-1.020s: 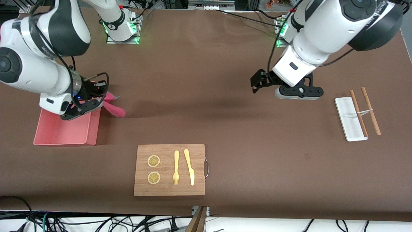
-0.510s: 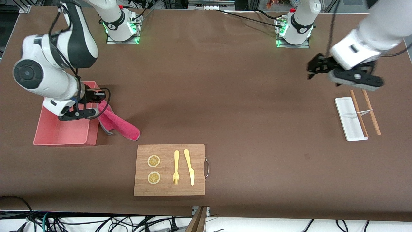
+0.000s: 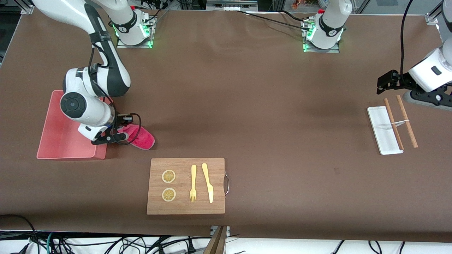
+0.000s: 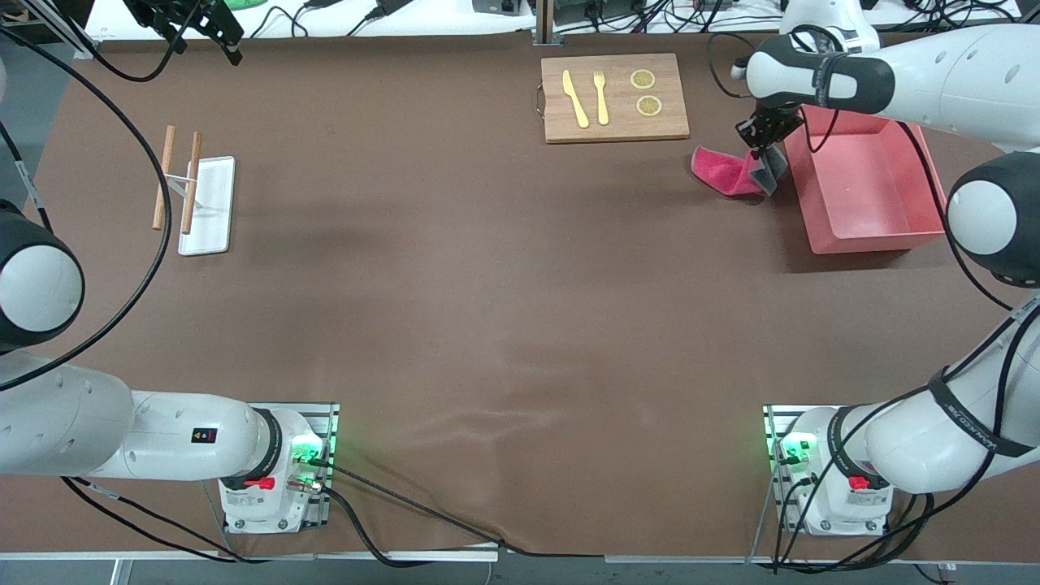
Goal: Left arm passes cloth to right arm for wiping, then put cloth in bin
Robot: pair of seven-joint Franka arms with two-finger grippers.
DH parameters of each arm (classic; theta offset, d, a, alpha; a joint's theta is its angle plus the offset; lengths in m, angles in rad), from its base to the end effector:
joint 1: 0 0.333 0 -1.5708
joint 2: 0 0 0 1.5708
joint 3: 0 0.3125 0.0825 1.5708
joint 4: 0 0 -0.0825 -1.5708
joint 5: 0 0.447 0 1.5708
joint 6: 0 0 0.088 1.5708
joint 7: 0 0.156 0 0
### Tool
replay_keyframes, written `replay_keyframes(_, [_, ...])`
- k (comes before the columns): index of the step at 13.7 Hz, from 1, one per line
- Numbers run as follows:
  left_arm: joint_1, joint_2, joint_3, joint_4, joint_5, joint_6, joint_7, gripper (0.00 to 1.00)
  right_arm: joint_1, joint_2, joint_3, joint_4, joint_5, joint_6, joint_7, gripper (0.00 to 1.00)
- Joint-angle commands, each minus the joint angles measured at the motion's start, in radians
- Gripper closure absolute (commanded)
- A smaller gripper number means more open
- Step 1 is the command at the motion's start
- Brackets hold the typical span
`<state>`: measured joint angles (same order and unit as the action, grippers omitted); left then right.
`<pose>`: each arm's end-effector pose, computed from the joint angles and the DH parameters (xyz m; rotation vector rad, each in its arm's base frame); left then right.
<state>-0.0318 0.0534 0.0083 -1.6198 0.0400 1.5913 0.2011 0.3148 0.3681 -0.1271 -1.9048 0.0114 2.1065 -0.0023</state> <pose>0.6271 -0.0087 0.5145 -3.0858 0.3518 0.1323 0.6339 0.1209 0.2026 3.0664 0.2892 -0.2458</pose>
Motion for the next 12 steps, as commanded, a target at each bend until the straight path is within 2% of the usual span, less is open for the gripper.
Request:
replay_keyframes(1, [-0.014, 0.055, -0.004, 0.084, 0.031, -0.005, 0.004, 0.00, 0.082, 0.008, 0.006, 0.038, 0.019, -0.010, 0.123, 1.00])
replay_keyframes(3, [-0.016, 0.078, -0.005, 0.106, 0.026, -0.005, 0.003, 0.00, 0.147, 0.017, 0.009, 0.056, 0.022, -0.010, 0.256, 1.00])
replay_keyframes(5, [-0.002, 0.086, -0.002, 0.107, 0.020, -0.005, 0.009, 0.00, 0.196, 0.043, 0.041, 0.102, 0.031, -0.014, 0.394, 1.00])
replay_keyframes(12, [0.001, 0.085, -0.001, 0.107, 0.020, -0.007, 0.017, 0.00, 0.323, 0.129, 0.106, 0.294, 0.202, -0.071, 0.735, 1.00])
